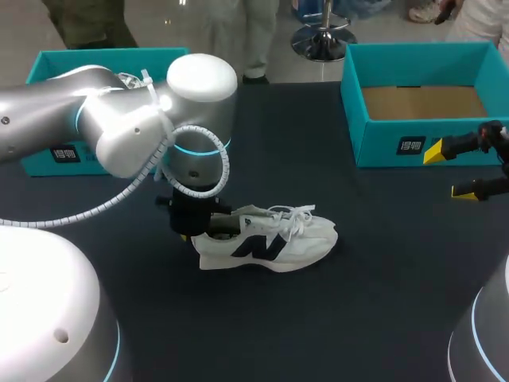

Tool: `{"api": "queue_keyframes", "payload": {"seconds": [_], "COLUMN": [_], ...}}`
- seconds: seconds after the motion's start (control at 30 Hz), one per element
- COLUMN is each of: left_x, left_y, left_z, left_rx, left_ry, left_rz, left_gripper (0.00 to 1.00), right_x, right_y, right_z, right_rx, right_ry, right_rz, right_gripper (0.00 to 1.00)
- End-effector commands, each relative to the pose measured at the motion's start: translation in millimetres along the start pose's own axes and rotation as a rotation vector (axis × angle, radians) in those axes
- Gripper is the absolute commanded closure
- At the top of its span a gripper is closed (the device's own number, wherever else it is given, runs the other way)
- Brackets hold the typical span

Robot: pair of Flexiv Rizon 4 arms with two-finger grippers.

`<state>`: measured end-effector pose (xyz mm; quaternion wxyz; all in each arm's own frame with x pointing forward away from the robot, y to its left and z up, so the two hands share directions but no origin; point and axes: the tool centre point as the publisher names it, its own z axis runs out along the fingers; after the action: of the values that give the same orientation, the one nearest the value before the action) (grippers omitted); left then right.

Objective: Take the shoe out of the shoebox, open the shoe tongue, remove and reinsert the insole, then place the shoe into the shoebox

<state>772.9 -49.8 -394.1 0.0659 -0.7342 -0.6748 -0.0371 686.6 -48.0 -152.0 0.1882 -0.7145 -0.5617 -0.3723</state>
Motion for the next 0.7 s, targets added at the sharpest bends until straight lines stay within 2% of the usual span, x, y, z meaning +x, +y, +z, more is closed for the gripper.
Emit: {"api": "queue_keyframes", "payload": {"seconds": [0.03, 0.07, 0.1, 0.13, 0.53, 0.7], "left_x": [-4.4, -4.3, -4.0, -3.4, 5.6, 12.7], "left_y": [0, -1, -1, -2, -16, -20], "left_z": [1, 0, -1, -4, -49, -64], "left_rx": [0.009, 0.015, 0.022, 0.029, 0.128, 0.213], "left_ry": [0.003, -0.003, -0.01, -0.023, -0.178, -0.255], "left_rz": [-0.001, -0.006, -0.017, -0.012, -0.243, -0.385], "left_gripper": [0.53, 0.3, 0.12, 0.0, 0.0, 0.0], "right_x": [-0.5, -0.5, -0.5, -0.5, -0.5, -0.5], "right_y": [-2.2, -2.2, -2.2, -2.2, -2.2, -2.2], "right_z": [0, 0, 0, 0, 0, 0], "right_rx": [-0.003, -0.003, -0.003, -0.003, -0.003, -0.003], "right_ry": [-0.002, -0.002, -0.002, -0.002, -0.002, -0.002], "right_rz": [0.001, 0.001, 0.001, 0.001, 0.001, 0.001], "right_gripper": [0.0, 0.0, 0.0, 0.0, 0.0, 0.0]}}
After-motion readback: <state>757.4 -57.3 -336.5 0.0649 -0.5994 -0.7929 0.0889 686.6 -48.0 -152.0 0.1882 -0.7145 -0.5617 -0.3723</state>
